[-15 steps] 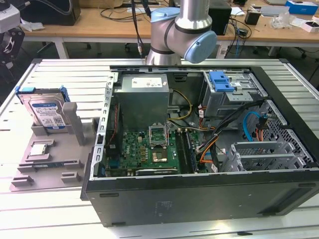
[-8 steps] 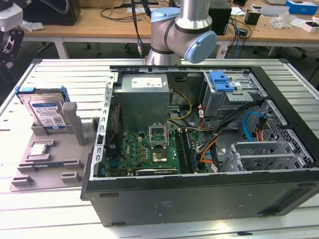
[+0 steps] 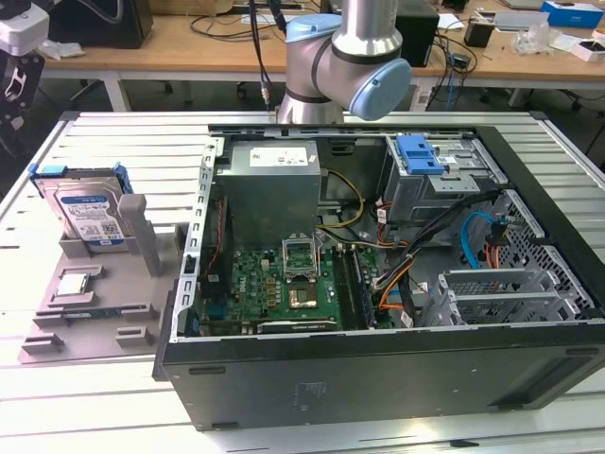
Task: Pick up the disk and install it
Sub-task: 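Pick up the disk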
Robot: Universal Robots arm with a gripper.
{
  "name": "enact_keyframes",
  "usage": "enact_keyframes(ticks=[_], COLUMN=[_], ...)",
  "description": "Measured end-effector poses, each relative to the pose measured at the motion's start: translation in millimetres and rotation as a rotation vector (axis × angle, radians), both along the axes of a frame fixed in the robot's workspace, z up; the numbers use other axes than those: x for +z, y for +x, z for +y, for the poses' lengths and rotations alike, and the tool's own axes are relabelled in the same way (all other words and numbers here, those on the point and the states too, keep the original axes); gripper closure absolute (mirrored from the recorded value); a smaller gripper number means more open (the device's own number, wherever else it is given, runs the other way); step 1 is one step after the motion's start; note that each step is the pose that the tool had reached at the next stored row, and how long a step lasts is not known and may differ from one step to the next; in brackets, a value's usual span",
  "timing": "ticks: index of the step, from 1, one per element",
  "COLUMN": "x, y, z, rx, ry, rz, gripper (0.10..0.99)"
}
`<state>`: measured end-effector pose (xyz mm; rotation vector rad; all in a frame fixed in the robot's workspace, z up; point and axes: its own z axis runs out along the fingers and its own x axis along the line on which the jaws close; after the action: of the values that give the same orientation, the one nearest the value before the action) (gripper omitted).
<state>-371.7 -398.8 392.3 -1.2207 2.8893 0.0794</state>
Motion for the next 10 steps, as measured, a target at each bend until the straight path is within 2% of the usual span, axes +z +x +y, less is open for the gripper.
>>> enact_keyframes(ticks=[10], x=[0.0], y=[0.0], z=[0.0], rx=[0.119], ry=[0.0], rz=[0.0], gripper=[0.98])
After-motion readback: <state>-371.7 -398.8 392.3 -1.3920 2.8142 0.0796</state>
